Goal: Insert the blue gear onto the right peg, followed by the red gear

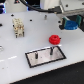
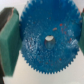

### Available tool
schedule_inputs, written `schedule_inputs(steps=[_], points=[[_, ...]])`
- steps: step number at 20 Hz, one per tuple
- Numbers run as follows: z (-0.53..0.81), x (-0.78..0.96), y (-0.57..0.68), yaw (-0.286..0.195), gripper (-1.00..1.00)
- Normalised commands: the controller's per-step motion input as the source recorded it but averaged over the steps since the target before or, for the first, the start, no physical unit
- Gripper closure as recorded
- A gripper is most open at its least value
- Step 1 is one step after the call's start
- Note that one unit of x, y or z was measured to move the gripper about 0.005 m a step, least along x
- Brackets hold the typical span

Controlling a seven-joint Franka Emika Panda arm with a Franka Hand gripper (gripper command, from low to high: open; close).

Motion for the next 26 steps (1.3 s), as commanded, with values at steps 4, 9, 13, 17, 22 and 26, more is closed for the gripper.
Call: schedule_inputs(steps=[4,9,13,17,22,26], points=[[0.31,0.67,-0.38,0.000,1.00],[0.16,0.74,-0.33,0.000,1.00],[0.08,0.75,-0.30,0.000,1.00],[0.00,0.64,-0.23,0.000,1.00],[-0.05,0.43,-0.19,0.000,1.00],[-0.11,0.22,-0.21,0.000,1.00]])
